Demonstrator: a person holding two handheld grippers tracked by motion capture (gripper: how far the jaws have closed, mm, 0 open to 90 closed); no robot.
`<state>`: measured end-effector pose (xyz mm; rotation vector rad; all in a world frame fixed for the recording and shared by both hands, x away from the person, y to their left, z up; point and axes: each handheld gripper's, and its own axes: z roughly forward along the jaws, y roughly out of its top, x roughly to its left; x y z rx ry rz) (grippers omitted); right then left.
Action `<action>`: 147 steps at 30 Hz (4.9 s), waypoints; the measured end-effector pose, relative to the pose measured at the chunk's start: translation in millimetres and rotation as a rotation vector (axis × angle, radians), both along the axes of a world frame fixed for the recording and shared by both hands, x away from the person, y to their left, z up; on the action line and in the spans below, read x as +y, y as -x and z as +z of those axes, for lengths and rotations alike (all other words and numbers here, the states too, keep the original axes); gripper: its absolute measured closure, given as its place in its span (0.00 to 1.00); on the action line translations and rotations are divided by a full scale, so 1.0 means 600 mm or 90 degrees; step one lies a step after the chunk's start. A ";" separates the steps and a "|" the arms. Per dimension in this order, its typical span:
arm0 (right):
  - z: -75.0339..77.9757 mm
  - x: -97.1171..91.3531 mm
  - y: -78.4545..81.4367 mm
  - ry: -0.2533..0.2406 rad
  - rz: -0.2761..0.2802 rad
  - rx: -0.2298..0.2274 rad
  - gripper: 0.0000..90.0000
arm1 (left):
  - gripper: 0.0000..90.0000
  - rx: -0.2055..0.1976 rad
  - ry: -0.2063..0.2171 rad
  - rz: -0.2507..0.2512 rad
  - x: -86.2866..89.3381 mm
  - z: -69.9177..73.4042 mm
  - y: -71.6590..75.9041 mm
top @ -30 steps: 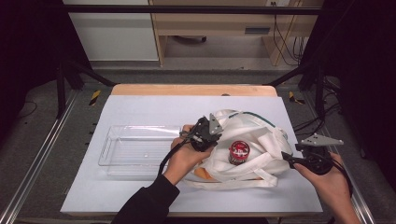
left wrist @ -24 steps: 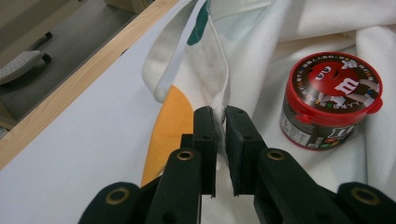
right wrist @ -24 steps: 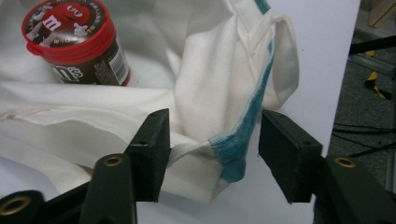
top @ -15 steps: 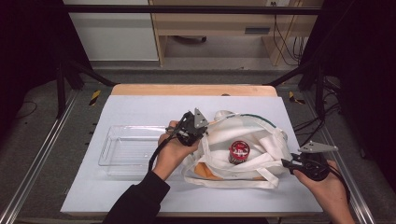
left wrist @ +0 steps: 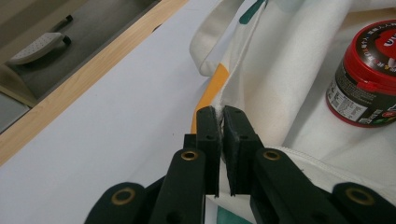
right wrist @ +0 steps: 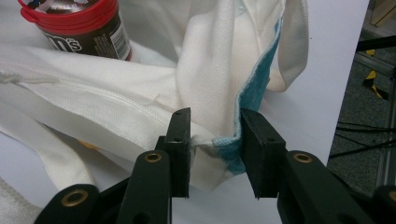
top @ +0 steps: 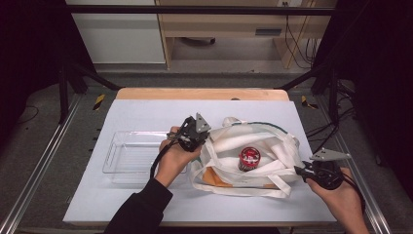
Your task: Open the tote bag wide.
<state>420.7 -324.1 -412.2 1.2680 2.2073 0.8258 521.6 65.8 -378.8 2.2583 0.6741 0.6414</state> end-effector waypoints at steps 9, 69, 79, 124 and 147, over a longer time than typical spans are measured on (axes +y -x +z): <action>0.001 0.000 -0.006 -0.010 -0.004 0.001 0.71 | 0.95 0.000 0.002 -0.005 -0.001 -0.001 0.005; 0.034 0.057 0.026 -0.066 0.129 -0.133 0.54 | 0.98 0.047 -0.049 -0.034 0.005 -0.022 0.035; 0.015 0.115 0.036 -0.086 0.206 -0.108 0.44 | 0.99 0.044 -0.034 -0.028 0.005 -0.021 0.031; -0.067 0.171 0.060 -0.022 0.327 -0.013 0.97 | 0.98 0.054 -0.048 -0.030 -0.016 0.000 0.015; -0.051 0.183 0.060 -0.059 0.309 -0.070 0.68 | 0.62 0.003 -0.062 -0.091 -0.139 0.013 -0.034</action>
